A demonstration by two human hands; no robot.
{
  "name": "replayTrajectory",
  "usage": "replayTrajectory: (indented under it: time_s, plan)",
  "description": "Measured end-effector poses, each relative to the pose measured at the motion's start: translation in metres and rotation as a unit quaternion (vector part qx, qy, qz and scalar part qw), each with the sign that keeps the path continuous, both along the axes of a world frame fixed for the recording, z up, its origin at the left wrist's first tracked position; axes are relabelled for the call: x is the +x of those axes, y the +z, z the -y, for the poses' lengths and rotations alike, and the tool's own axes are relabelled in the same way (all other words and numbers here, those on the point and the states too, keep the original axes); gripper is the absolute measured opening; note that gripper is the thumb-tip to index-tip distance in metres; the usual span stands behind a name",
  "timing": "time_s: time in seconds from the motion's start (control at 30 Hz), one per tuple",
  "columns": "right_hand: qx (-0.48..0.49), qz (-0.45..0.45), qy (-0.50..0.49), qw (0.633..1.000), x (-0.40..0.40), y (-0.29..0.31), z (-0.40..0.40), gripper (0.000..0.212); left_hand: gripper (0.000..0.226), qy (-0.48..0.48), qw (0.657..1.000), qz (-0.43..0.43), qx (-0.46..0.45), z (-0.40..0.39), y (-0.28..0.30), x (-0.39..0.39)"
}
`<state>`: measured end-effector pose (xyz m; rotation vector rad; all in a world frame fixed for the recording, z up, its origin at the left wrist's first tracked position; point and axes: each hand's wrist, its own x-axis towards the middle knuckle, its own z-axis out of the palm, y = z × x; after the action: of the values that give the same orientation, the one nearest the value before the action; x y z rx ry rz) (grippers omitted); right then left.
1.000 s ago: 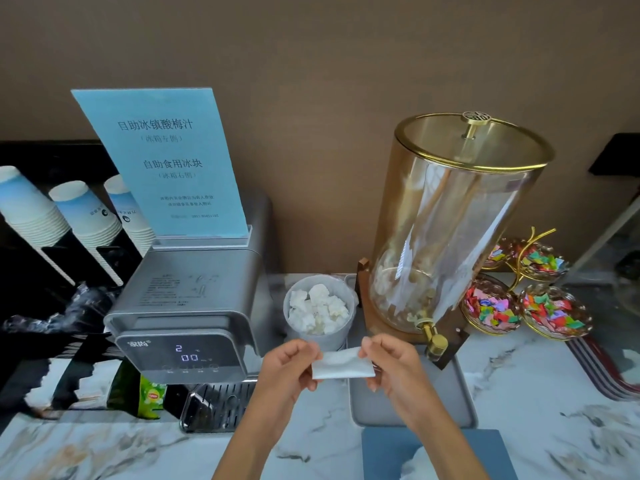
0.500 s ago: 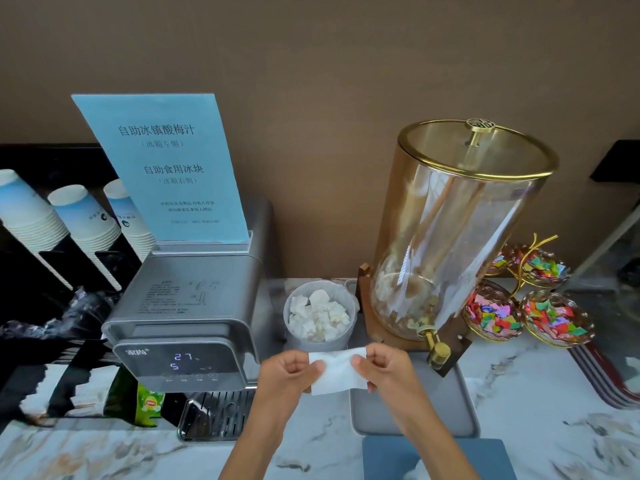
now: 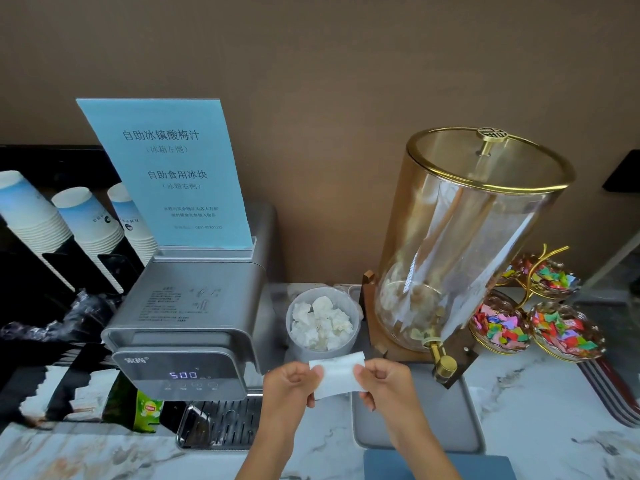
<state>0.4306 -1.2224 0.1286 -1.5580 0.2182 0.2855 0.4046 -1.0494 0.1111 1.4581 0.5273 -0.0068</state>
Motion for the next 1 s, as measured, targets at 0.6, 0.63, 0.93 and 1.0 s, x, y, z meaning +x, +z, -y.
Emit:
replayTrajectory:
  time_s: [0.6, 0.63, 0.93, 1.0]
  plan:
    - [-0.526, 0.141, 0.006, 0.839, 0.090, 0.004, -0.069, 0.011, 0.026, 0.049, 0.992, -0.016, -0.115, 0.003, 0.005, 0.002]
    - [-0.559, 0.142, 0.033, 0.816, 0.091, 0.003, -0.071, 0.008, 0.025, 0.046, 0.992, -0.017, -0.114, 0.003, 0.006, 0.002]
    - [-0.619, 0.142, 0.070, 0.769, 0.094, 0.002, -0.070, 0.027, 0.020, 0.020, 0.995, -0.017, -0.095, 0.004, 0.016, -0.004]
    - [-0.600, 0.140, 0.065, 0.785, 0.092, 0.004, -0.065, 0.029, 0.020, 0.016, 0.995, -0.013, -0.097, 0.005, 0.019, -0.004]
